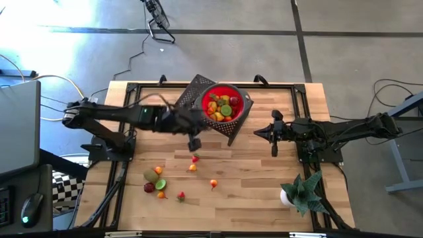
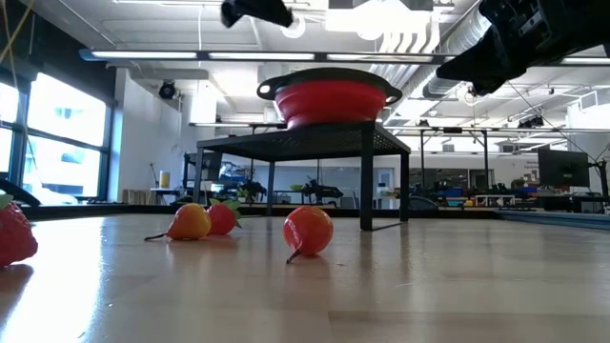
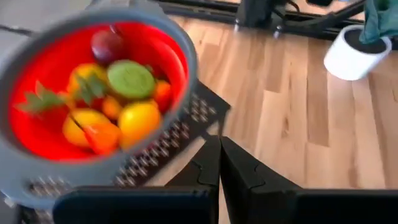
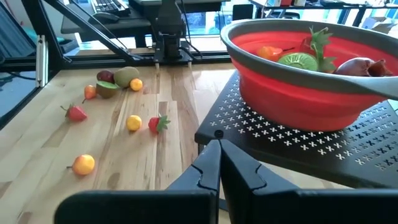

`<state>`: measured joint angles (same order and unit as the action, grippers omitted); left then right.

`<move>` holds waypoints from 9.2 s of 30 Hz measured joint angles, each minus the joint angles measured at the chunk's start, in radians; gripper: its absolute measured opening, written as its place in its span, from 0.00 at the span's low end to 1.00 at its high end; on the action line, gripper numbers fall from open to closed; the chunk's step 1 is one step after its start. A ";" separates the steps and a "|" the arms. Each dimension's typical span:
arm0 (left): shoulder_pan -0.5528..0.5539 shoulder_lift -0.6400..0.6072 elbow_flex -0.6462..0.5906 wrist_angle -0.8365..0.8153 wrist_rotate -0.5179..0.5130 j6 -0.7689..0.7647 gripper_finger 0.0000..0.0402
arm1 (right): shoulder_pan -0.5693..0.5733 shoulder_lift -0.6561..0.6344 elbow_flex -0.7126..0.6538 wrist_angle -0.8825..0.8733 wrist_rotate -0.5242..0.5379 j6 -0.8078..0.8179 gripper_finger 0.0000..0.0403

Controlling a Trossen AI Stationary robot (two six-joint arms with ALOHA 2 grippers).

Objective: Pick & Place Fruit
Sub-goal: Put the strawberry into the strainer bowl on the shelf, then put the pear into the strainer bowl on the shelf

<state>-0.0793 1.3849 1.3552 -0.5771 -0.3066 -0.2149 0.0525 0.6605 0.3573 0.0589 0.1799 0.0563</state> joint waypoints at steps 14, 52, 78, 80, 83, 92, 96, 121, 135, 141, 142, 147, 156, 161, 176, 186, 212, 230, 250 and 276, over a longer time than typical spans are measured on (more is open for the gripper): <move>-0.236 -0.013 -0.204 -0.106 -0.205 -0.510 0.00 | 0.000 0.000 0.000 0.006 0.000 0.004 0.01; -0.235 0.002 -0.482 0.068 -0.216 -0.889 0.60 | 0.000 0.000 0.000 0.012 0.000 0.004 0.01; -0.149 0.204 -0.481 0.293 -0.090 -0.797 0.51 | 0.000 0.000 0.000 0.027 0.000 0.026 0.01; -0.149 0.212 -0.481 0.312 -0.087 -0.779 0.51 | 0.000 0.000 0.000 0.027 0.000 0.026 0.01; -0.149 0.222 -0.481 0.329 -0.074 -0.772 0.51 | 0.000 0.000 0.000 0.027 0.000 0.026 0.01; -0.149 0.228 -0.481 0.345 -0.078 -0.749 0.51 | 0.000 0.000 0.000 0.027 0.000 0.026 0.01; -0.149 0.269 -0.483 0.349 -0.087 -0.750 0.51 | 0.000 0.000 0.000 0.027 0.000 0.026 0.01; -0.149 0.305 -0.481 0.411 -0.096 -0.735 0.43 | 0.000 0.000 0.000 0.027 0.000 0.026 0.01; -0.149 0.305 -0.481 0.411 -0.097 -0.736 0.17 | 0.000 0.000 0.000 0.027 0.000 0.026 0.01; -0.149 0.305 -0.481 0.411 -0.097 -0.736 0.07 | 0.000 0.000 0.000 0.027 0.000 0.026 0.01; -0.149 0.305 -0.481 0.411 -0.097 -0.736 0.05 | 0.000 0.000 0.000 0.027 0.000 0.026 0.01; -0.149 0.305 -0.481 0.412 -0.098 -0.736 0.02 | 0.000 0.000 0.000 0.027 0.000 0.026 0.01; -0.149 0.298 -0.447 0.391 -0.097 -0.705 0.01 | 0.000 0.000 0.000 0.027 0.000 0.026 0.01; -0.149 0.270 -0.399 0.385 -0.096 -0.608 0.01 | 0.000 0.000 0.000 0.027 0.000 0.026 0.01; -0.145 0.145 -0.204 0.275 -0.100 -0.292 0.01 | 0.000 0.000 0.000 0.025 0.000 0.026 0.01; -0.039 0.129 0.020 0.117 -0.103 -0.051 0.01 | 0.000 0.000 0.000 0.025 0.000 0.026 0.01; 0.297 0.207 0.158 0.326 -0.025 0.158 0.01 | 0.000 0.000 0.000 0.018 0.000 0.023 0.01; 0.361 0.336 0.156 0.351 -0.018 0.128 0.01 | 0.000 0.000 0.000 0.019 0.000 0.022 0.01; 0.361 0.354 0.156 0.335 -0.028 0.132 0.14 | 0.000 0.000 0.000 0.019 0.000 0.022 0.01; 0.271 0.252 0.259 0.141 0.147 0.274 0.07 | 0.000 0.000 0.000 -0.002 0.000 0.022 0.01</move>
<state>0.1920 1.6365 1.6137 -0.4358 -0.1597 0.0595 0.0525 0.6605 0.3576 0.0571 0.1799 0.0784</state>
